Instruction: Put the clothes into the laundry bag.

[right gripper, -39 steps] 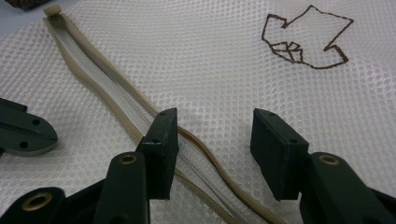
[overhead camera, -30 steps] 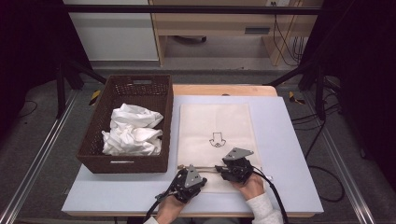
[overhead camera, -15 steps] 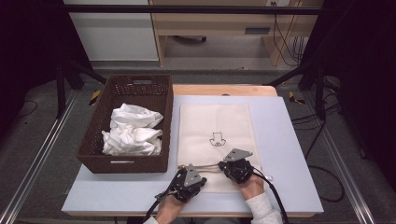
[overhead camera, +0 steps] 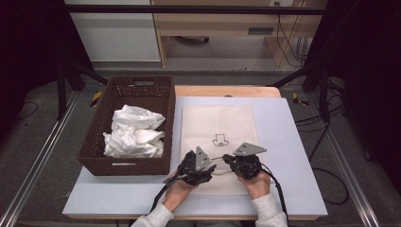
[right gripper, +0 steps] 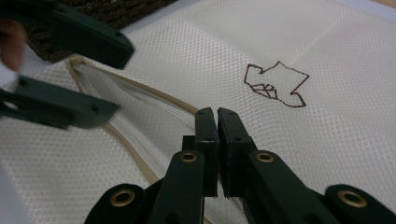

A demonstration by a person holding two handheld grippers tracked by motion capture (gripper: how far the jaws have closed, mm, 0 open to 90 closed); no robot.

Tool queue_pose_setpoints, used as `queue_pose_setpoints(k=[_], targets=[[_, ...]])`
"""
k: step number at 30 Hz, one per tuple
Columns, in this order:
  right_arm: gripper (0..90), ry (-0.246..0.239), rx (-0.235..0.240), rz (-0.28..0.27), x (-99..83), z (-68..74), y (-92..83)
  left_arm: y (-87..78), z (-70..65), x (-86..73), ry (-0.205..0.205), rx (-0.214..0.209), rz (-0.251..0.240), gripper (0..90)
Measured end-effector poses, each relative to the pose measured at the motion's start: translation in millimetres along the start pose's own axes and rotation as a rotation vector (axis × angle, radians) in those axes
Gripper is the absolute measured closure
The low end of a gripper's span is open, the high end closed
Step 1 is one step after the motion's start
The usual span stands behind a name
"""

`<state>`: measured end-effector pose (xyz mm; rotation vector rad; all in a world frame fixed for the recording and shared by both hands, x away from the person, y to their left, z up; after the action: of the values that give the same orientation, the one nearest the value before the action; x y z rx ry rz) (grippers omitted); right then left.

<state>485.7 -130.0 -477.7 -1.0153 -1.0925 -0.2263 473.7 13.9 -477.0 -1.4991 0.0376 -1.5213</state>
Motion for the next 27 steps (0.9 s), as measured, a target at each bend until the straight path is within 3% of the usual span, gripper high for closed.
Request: queue_pose_setpoints(k=[2, 4, 7, 9, 11, 14, 16, 19, 24, 27], targets=[[87.9, -0.001, 0.000, -0.003, 1.5, -0.7, -1.3, 15.2, -1.3, 1.1, 0.022, 0.008, 0.035, 46.6], [87.9, 0.002, -0.002, -0.006, 2.3, -0.5, -1.7, 19.0, -1.3, 0.3, 0.025, 0.011, 0.051, 48.6], [87.9, 0.005, 0.000, -0.005, 2.8, 0.4, -1.9, 26.3, 1.0, -2.9, 0.006, 0.006, 0.066, 65.1], [87.6, 0.005, -0.004, 0.000, 2.1, 0.2, -0.6, 26.6, 3.9, -4.3, -0.006, 0.001, 0.053, 77.0], [85.7, 0.010, 0.000, -0.004, 1.3, 0.8, 0.7, 25.5, 6.2, -3.9, -0.024, -0.008, 0.039, 83.3], [73.3, -0.001, -0.002, -0.020, 0.3, 3.4, -0.1, 22.1, 10.0, -2.0, -0.046, -0.013, 0.017, 84.7], [64.4, -0.030, -0.045, -0.019, -1.6, 6.3, -0.1, 20.0, 11.2, 0.4, -0.064, -0.019, 0.003, 84.8], [64.0, -0.079, -0.077, -0.024, -5.9, 9.0, 2.1, 15.5, 12.2, 4.2, -0.072, -0.024, -0.018, 84.7], [66.5, -0.028, -0.081, 0.000, -9.3, 1.3, 8.2, 12.0, 11.9, 4.8, -0.090, -0.045, -0.045, 84.4], [66.9, -0.042, -0.094, 0.014, -10.4, 0.5, 10.1, 14.3, 12.0, 5.3, -0.109, -0.050, -0.050, 84.4]])
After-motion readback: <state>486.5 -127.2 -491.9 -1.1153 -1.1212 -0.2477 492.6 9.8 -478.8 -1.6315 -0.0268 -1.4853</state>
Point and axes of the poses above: each handheld gripper's, and its own axes: y roughly forward along the jaws, x roughly out of its top, z roughly to its left, the point moved 5 cm from there along y, roughly forward along the jaws, and after that the axes turned 6 degrees about y, right-handed, at the moved point
